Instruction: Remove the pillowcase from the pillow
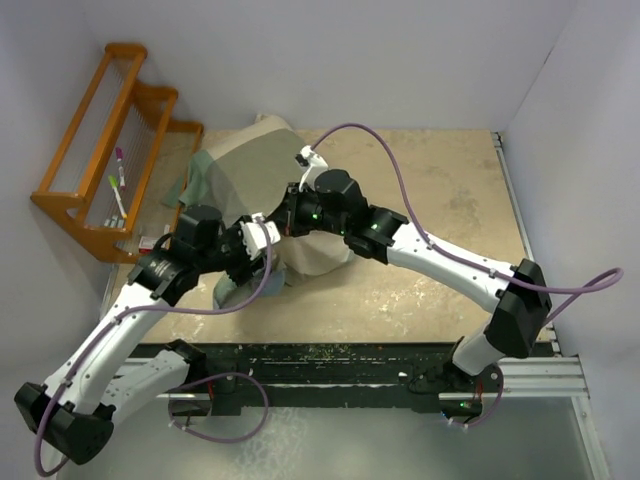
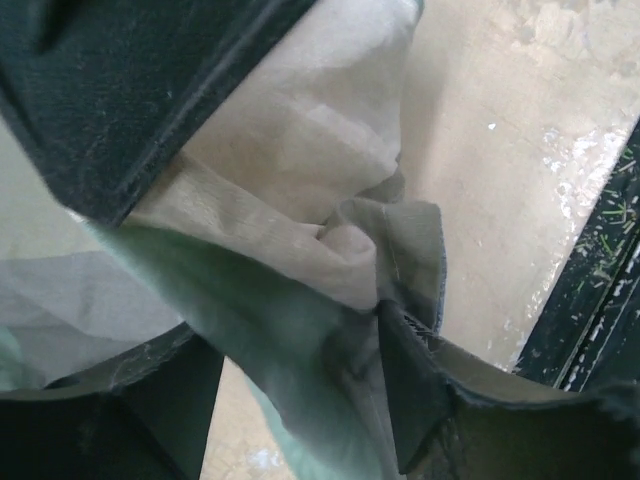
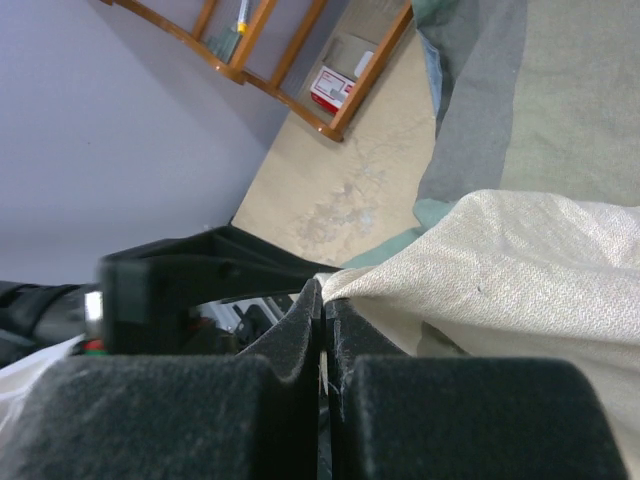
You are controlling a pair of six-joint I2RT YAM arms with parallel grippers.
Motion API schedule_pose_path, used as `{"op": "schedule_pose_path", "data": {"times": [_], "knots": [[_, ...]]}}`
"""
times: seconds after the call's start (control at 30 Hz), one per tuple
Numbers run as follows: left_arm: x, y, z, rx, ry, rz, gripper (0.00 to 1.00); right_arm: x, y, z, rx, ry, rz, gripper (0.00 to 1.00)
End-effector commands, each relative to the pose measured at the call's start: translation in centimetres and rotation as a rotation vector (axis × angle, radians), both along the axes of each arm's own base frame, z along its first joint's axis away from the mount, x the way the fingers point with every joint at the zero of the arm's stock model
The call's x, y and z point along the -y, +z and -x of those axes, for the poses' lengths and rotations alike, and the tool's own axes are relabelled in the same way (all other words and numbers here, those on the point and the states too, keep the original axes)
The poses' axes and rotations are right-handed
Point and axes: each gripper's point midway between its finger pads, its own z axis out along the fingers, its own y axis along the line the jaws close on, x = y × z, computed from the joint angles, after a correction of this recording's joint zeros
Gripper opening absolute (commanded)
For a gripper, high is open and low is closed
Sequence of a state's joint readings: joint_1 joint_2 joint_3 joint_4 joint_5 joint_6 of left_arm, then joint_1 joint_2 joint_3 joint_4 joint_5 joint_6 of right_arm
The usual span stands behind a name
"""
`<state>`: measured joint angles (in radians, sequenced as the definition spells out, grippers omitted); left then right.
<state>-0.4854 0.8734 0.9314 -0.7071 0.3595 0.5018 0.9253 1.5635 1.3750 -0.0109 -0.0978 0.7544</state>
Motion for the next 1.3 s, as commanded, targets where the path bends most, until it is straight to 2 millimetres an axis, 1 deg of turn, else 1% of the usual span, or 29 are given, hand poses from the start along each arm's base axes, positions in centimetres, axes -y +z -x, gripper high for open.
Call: {"op": "schedule_pose_path", "data": {"times": [0.0, 0.07, 0.1, 0.13, 0.17, 0.23, 0.27, 0.33, 0.37, 0.4, 0.43, 0.5, 0.57, 0.63, 0.73, 0.8, 0.87, 0.9, 1.03, 1.13, 1.2, 1.27], "knots": [[0.0, -1.0, -2.4, -0.025, 0.109, 0.014, 0.55, -0.1, 6.9, 0.0, 0.070, 0.022, -0.189, 0.00], [-0.1, -1.3, -3.2, -0.048, 0.151, 0.032, 0.38, 0.9, 6.6, -0.3, 0.054, 0.006, -0.204, 0.00], [-0.2, -1.4, -3.6, -0.070, 0.171, 0.051, 0.23, 1.6, 6.5, -0.6, 0.048, -0.008, -0.210, 0.01], [-0.3, -1.4, -4.1, -0.091, 0.193, 0.073, 0.09, 2.3, 6.0, -1.0, 0.037, -0.022, -0.210, 0.08], [-0.4, -1.4, -4.6, -0.104, 0.217, 0.090, 0.00, 3.0, 5.8, -1.2, 0.027, -0.031, -0.216, 0.19], [-0.8, -1.5, -5.8, -0.135, 0.264, 0.105, 0.00, 4.7, 4.6, -1.8, -0.002, -0.059, -0.217, 0.30], [-1.0, -1.5, -6.4, -0.148, 0.283, 0.109, 0.00, 5.6, 4.0, -2.0, -0.008, -0.080, -0.212, 0.37], [-1.4, -1.2, -7.3, -0.163, 0.309, 0.117, 0.00, 7.6, 1.8, -2.4, -0.023, -0.140, -0.156, 0.52], [-1.4, -0.9, -7.8, -0.157, 0.318, 0.115, 0.00, 8.7, 1.1, -2.3, -0.022, -0.171, -0.130, 0.56], [-1.5, -0.5, -8.3, -0.147, 0.330, 0.115, 0.00, 9.8, -0.2, -2.3, -0.030, -0.204, -0.093, 0.60], [-1.6, -0.1, -8.6, -0.136, 0.338, 0.114, 0.00, 10.8, -1.5, -2.1, -0.042, -0.237, -0.063, 0.64], [-1.5, 0.7, -9.1, -0.119, 0.338, 0.117, 0.00, 12.8, -5.5, -1.2, -0.081, -0.281, 0.002, 0.68], [-1.4, 1.3, -9.3, -0.106, 0.329, 0.120, 0.00, 14.4, -8.8, -0.5, -0.114, -0.320, 0.058, 0.70], [-1.4, 1.7, -9.3, -0.099, 0.327, 0.115, 0.00, 15.5, -12.1, 0.3, -0.160, -0.347, 0.093, 0.72], [-1.7, 2.0, -9.2, -0.087, 0.324, 0.103, 0.00, 16.2, -16.2, 1.4, -0.203, -0.350, 0.108, 0.75], [-1.9, 2.0, -8.9, -0.083, 0.321, 0.094, 0.00, 16.6, -18.7, 1.4, -0.221, -0.360, 0.152, 0.77], [-2.1, 1.9, -8.7, -0.086, 0.319, 0.082, 0.00, 16.3, -20.9, 1.2, -0.239, -0.341, 0.196, 0.77], [-2.1, 1.9, -8.6, -0.085, 0.319, 0.078, 0.00, 15.9, -21.6, 1.1, -0.244, -0.327, 0.208, 0.78], [-2.4, 1.7, -8.4, -0.087, 0.321, 0.064, 0.00, 13.8, -22.5, -0.3, -0.237, -0.278, 0.205, 0.78], [-2.4, 1.6, -8.3, -0.091, 0.323, 0.062, 0.00, 12.4, -23.0, -1.3, -0.232, -0.253, 0.190, 0.75], [-2.5, 1.4, -8.3, -0.094, 0.323, 0.055, 0.00, 11.5, -22.9, -1.8, -0.227, -0.239, 0.163, 0.72], [-2.6, 1.1, -8.4, -0.095, 0.329, 0.046, 0.00, 10.4, -22.0, -2.2, -0.210, -0.215, 0.105, 0.64]]}}
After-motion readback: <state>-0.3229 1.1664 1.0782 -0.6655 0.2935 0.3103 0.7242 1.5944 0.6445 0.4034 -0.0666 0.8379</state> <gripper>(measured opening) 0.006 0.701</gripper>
